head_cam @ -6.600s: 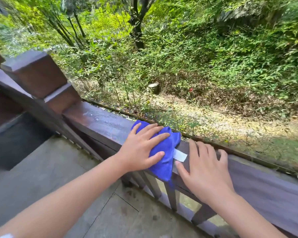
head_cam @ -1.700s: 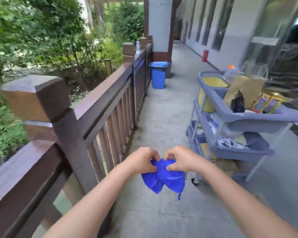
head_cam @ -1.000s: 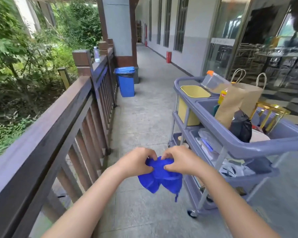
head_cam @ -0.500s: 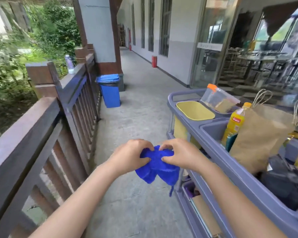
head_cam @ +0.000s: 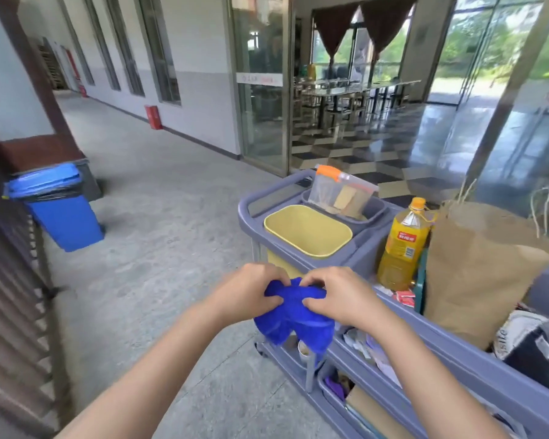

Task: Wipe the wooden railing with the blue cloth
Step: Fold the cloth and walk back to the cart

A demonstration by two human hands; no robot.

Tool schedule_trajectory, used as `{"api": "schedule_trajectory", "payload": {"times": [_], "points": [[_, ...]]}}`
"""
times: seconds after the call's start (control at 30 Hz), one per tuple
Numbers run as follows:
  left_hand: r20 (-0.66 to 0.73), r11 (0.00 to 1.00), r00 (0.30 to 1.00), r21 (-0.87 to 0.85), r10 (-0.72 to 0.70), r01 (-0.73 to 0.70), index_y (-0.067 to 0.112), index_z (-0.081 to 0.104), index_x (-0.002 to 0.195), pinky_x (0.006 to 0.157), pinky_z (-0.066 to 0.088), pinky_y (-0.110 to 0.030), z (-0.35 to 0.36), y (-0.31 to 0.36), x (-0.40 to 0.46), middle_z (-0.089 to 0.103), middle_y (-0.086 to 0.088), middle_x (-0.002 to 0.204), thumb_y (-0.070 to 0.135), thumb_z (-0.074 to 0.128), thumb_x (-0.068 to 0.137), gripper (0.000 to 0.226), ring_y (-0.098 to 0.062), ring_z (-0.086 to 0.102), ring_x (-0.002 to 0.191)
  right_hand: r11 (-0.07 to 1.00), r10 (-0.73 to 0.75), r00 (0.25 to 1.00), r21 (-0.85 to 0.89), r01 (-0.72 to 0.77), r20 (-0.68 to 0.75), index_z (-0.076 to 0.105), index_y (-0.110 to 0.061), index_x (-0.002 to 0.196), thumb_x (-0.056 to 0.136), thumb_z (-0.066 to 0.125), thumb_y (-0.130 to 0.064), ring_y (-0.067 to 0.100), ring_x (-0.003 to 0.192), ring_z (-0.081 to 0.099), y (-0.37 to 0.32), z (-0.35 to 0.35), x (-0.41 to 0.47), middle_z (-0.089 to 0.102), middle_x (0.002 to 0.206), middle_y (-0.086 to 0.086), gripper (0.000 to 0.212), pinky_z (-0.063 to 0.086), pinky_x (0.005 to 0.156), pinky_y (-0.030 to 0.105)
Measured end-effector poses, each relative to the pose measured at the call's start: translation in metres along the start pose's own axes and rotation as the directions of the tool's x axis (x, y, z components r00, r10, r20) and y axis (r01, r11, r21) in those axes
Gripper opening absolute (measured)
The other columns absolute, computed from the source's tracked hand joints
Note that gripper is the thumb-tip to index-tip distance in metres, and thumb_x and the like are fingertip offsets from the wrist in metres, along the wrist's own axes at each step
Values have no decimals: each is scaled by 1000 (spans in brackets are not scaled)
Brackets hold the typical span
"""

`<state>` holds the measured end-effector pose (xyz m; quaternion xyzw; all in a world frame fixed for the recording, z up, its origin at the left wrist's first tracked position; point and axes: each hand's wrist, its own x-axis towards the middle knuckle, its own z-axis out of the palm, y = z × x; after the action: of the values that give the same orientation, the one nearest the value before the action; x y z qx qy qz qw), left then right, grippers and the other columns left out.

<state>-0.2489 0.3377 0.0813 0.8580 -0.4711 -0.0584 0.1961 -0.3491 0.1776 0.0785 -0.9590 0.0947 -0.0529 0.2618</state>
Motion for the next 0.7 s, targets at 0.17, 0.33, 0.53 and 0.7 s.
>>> {"api": "schedule_trajectory", "payload": {"times": [0.17, 0.33, 0.53, 0.7], "points": [[61, 989, 987, -7, 150, -150, 27, 62, 103, 82, 47, -30, 5, -23, 78, 67, 5, 108, 20, 61, 78, 26, -15, 57, 101, 989, 143, 988, -32, -145, -63, 67, -27, 93, 72, 61, -26, 17, 98, 60, 26, -12, 39, 71, 101, -5, 22, 51, 82, 36], [115, 962, 955, -50, 274, -270, 23, 63, 100, 83, 48, -35, 16, -40, 150, 67, 1, 105, 15, 60, 78, 24, -17, 57, 97, 972, 226, 968, -47, -232, -112, 67, -26, 95, 72, 62, -26, 16, 98, 61, 61, -14, 85, 71, 103, -6, 24, 51, 84, 37], [166, 945, 930, -74, 327, -319, 20, 65, 100, 81, 46, -30, 8, -61, 237, 67, 1, 103, 11, 59, 78, 24, -15, 55, 97, 953, 303, 939, 47, -299, -162, 68, -26, 94, 73, 63, -26, 12, 95, 62, 96, -24, 151, 71, 100, -8, 22, 51, 83, 37], [218, 910, 884, -103, 414, -401, 19, 66, 99, 81, 46, -29, 8, -74, 302, 69, 0, 102, 11, 61, 77, 24, -16, 57, 93, 923, 384, 903, 53, -381, -192, 68, -27, 95, 73, 64, -27, 13, 94, 62, 117, -35, 190, 71, 100, -7, 23, 52, 82, 36]]}}
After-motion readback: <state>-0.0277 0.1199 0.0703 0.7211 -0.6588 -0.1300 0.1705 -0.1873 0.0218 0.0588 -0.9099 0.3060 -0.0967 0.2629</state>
